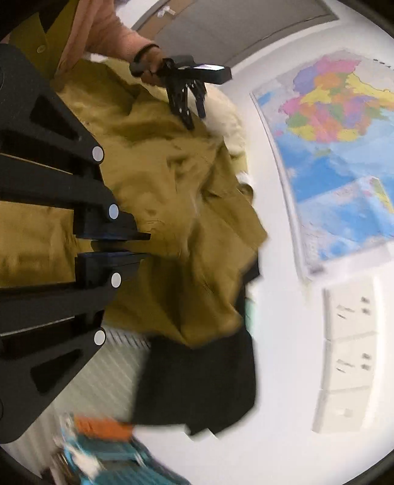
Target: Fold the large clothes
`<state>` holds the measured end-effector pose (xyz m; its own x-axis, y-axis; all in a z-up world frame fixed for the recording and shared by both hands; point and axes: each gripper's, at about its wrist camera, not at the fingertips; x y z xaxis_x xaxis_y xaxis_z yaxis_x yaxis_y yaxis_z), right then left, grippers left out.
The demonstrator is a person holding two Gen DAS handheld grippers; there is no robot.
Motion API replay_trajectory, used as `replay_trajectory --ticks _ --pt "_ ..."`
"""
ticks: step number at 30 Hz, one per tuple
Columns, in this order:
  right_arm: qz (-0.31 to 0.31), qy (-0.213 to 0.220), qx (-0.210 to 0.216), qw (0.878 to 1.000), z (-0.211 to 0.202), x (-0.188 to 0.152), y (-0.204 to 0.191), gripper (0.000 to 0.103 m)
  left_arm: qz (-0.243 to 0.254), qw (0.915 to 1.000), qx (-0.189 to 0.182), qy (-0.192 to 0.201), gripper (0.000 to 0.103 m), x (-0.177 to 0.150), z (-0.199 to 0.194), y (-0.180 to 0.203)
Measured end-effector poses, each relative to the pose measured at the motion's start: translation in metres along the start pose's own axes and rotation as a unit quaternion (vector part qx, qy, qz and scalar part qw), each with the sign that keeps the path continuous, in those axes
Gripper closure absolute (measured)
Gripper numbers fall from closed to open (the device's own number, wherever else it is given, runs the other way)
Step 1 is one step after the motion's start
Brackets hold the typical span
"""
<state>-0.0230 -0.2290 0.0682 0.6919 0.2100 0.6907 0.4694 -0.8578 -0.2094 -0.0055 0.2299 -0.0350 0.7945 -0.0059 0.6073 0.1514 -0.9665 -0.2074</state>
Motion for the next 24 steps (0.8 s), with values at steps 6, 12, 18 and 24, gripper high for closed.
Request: replay_trajectory --ticks 6,12,18,24 --pt "0.023 -0.126 -0.092 0.987 0.046 -0.008 0.042 0.079 -0.022 0.9993 -0.010 0.028 0.042 0.000 -0.019 -0.016" --pt "0.026 -0.127 -0.102 0.986 0.053 -0.018 0.037 0.045 0.047 0.9972 -0.025 0.053 0.031 0.001 -0.038 0.021" --pt "-0.036 -0.038 -0.100 0.994 -0.022 0.003 0.000 0.018 0.043 0.9974 -0.037 0.044 0.031 -0.004 -0.031 0.023" --pt "-0.102 0.013 0.007 0.995 -0.014 0.031 -0.067 0.017 0.003 0.9967 -0.071 0.040 0.031 -0.018 -0.028 0.008"
Point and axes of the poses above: each gripper's, at about its wrist camera, not at the fingertips, and z roughly the way its jaws point, y to its right, x to its top, and after that the axes turned 2 degrees about -y, right-handed
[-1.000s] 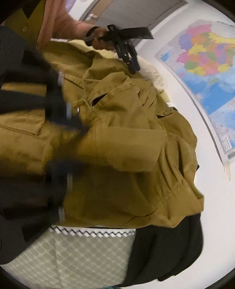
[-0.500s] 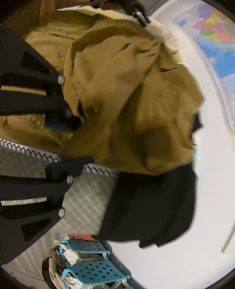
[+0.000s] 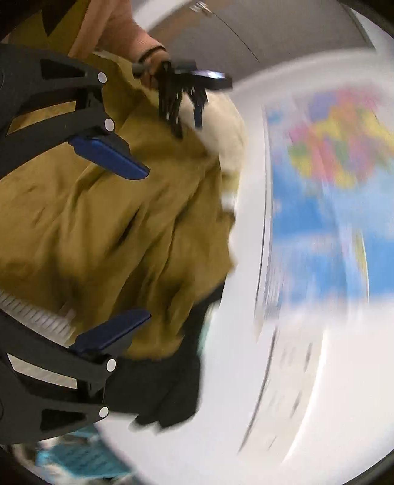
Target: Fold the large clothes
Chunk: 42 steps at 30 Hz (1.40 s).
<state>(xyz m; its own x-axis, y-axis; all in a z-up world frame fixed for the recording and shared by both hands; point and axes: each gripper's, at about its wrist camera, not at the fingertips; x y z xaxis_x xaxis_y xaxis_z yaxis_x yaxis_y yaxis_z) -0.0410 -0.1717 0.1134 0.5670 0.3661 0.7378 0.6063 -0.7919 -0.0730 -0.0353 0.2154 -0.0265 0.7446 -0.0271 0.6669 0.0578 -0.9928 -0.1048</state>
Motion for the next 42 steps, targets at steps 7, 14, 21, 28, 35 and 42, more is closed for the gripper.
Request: replay_trajectory --ticks 7,14,21,28,35,42 --pt "-0.105 -0.093 0.039 0.989 0.162 0.042 -0.075 0.023 -0.022 0.9993 -0.028 0.005 0.026 -0.027 -0.019 -0.010" --pt "-0.112 -0.166 0.075 0.977 0.264 0.072 -0.099 0.100 -0.027 0.9983 -0.051 -0.003 0.026 -0.043 -0.019 -0.019" --pt "-0.084 -0.071 0.086 0.990 0.258 0.126 -0.109 0.100 -0.037 0.9967 -0.069 0.017 0.026 -0.040 -0.023 -0.032" --pt "-0.054 -0.140 0.050 0.987 0.307 0.111 -0.110 0.047 -0.019 0.9976 -0.062 0.023 0.026 -0.031 -0.022 -0.020" --pt "-0.029 -0.005 0.056 0.998 0.156 0.082 -0.068 0.041 -0.004 0.9956 -0.080 0.049 0.026 -0.025 -0.030 -0.009" --pt "0.056 -0.073 -0.041 0.995 0.121 -0.011 0.009 0.045 0.021 0.9960 -0.083 0.023 0.026 -0.023 -0.002 0.015"
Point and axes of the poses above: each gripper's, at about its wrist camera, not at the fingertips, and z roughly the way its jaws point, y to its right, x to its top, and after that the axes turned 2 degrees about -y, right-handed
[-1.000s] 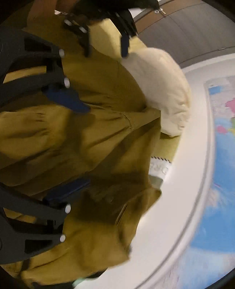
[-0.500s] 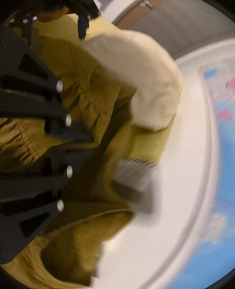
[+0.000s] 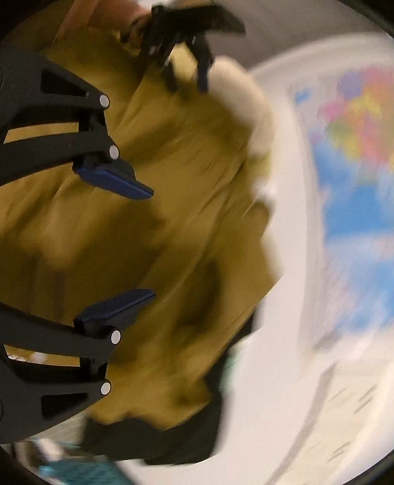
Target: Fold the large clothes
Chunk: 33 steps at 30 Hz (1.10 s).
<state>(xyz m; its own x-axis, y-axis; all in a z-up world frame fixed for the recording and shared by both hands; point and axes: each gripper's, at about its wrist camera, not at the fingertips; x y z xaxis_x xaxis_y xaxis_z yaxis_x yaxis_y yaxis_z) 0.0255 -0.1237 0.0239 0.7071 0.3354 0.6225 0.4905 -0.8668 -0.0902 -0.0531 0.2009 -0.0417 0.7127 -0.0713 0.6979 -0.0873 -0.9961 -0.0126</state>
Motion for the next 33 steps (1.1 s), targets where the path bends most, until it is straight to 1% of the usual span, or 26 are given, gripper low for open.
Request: replay_trajectory --ticks 2,4,6,8,9,11,12,14,16,17,19,20,21,23,24,27,29,30,32,33 --pt "0.048 -0.012 -0.003 0.999 0.012 -0.010 0.021 0.064 0.001 0.9997 0.017 -0.018 0.025 -0.003 0.011 0.000" --pt "0.076 -0.018 -0.001 0.997 0.029 -0.015 0.036 0.072 -0.005 0.9990 0.033 -0.029 0.025 -0.005 0.019 -0.002" --pt "0.082 -0.022 -0.004 0.996 0.036 -0.016 0.039 0.069 -0.003 0.9984 0.045 -0.034 0.025 -0.005 0.020 0.000" --pt "0.079 -0.016 0.000 0.997 0.030 -0.014 0.031 0.056 0.006 0.9968 0.067 -0.043 0.025 -0.007 0.019 0.006" --pt "0.079 -0.003 0.008 0.997 0.020 -0.013 0.027 0.053 0.007 0.9963 0.072 -0.046 0.025 -0.008 0.015 0.008" --pt "0.072 0.020 0.019 0.997 -0.002 -0.017 0.020 0.041 0.008 0.9969 0.068 -0.038 0.025 -0.013 0.004 0.009" --pt "0.062 0.030 0.021 0.997 -0.016 -0.021 0.014 0.041 0.007 0.9974 0.065 -0.032 0.025 -0.016 -0.003 0.008" --pt "0.046 0.035 0.034 0.998 -0.032 -0.028 0.006 0.040 0.001 0.9981 0.059 -0.018 0.025 -0.024 -0.019 0.004" --pt "0.029 0.027 0.040 0.998 -0.045 -0.041 -0.001 0.040 -0.012 0.9989 0.044 -0.005 0.024 -0.035 -0.038 -0.002" --pt "0.022 0.019 0.034 0.999 -0.045 -0.048 -0.006 0.041 -0.018 0.9991 0.039 -0.002 0.023 -0.039 -0.044 -0.003" --pt "0.022 -0.003 0.033 0.999 -0.037 -0.061 -0.010 0.040 -0.033 0.9993 0.017 0.005 0.022 -0.051 -0.057 -0.006" --pt "0.032 -0.015 0.030 0.999 -0.030 -0.072 -0.004 0.040 -0.041 0.9991 0.008 0.005 0.022 -0.058 -0.061 -0.007" --pt "0.051 -0.035 0.028 0.998 -0.016 -0.080 0.001 0.040 -0.049 0.9988 0.005 0.004 0.022 -0.067 -0.065 -0.008" --pt "0.078 -0.050 0.029 0.995 -0.003 -0.092 0.009 0.041 -0.058 0.9983 0.005 -0.004 0.022 -0.079 -0.070 -0.008" --pt "0.083 -0.043 0.031 0.995 -0.004 -0.095 0.008 0.041 -0.063 0.9979 0.008 -0.010 0.022 -0.086 -0.072 -0.009" --pt "0.101 -0.015 0.053 0.993 -0.026 -0.101 0.008 0.035 -0.094 0.9952 -0.010 -0.026 0.021 -0.106 -0.081 -0.019" --pt "0.110 0.012 0.067 0.992 -0.052 -0.111 0.007 0.027 -0.111 0.9926 -0.037 -0.031 0.019 -0.118 -0.088 -0.024" --pt "0.116 0.019 0.067 0.991 -0.064 -0.118 0.008 0.025 -0.114 0.9917 -0.050 -0.032 0.018 -0.125 -0.092 -0.025" --pt "0.135 0.030 0.075 0.988 -0.084 -0.135 0.012 0.022 -0.112 0.9894 -0.080 -0.045 0.018 -0.140 -0.094 -0.022" --pt "0.150 0.030 0.073 0.986 -0.095 -0.150 0.015 0.021 -0.109 0.9891 -0.084 -0.052 0.018 -0.143 -0.094 -0.020"
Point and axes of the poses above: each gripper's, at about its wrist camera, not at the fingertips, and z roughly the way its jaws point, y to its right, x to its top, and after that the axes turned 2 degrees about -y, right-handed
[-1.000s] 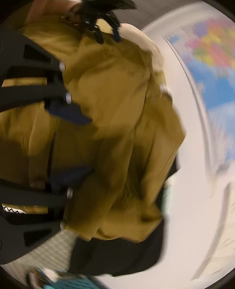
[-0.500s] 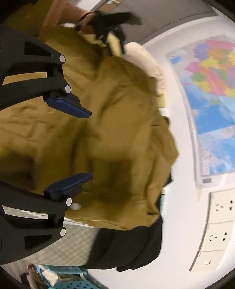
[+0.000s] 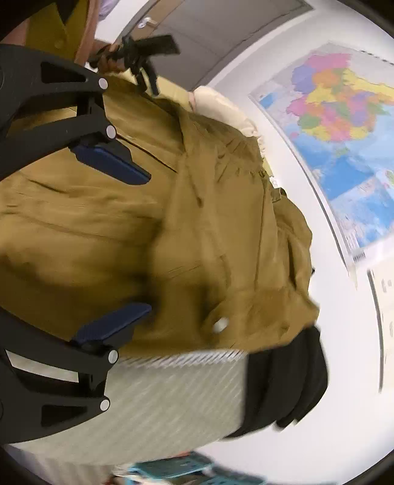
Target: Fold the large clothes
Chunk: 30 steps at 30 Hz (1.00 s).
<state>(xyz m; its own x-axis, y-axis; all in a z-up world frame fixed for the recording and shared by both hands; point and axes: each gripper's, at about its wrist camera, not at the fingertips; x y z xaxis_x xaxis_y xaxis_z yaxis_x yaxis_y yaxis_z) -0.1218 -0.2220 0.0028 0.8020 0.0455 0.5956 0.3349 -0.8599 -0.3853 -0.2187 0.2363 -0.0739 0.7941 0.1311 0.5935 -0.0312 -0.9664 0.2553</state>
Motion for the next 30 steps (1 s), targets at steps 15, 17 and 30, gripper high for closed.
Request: replay_trajectory --ticks 15,17,30 --pt "0.128 -0.007 0.050 0.991 -0.044 -0.106 0.041 0.011 -0.014 0.9913 -0.124 -0.042 0.007 -0.044 -0.005 0.022" --pt "0.128 -0.009 0.072 0.989 -0.042 -0.110 0.035 0.011 -0.020 0.9885 -0.144 -0.039 0.007 -0.050 -0.006 0.026" --pt "0.103 0.001 0.208 0.973 -0.030 -0.116 0.006 0.014 -0.040 0.9917 -0.120 -0.025 0.007 -0.037 0.010 0.041"
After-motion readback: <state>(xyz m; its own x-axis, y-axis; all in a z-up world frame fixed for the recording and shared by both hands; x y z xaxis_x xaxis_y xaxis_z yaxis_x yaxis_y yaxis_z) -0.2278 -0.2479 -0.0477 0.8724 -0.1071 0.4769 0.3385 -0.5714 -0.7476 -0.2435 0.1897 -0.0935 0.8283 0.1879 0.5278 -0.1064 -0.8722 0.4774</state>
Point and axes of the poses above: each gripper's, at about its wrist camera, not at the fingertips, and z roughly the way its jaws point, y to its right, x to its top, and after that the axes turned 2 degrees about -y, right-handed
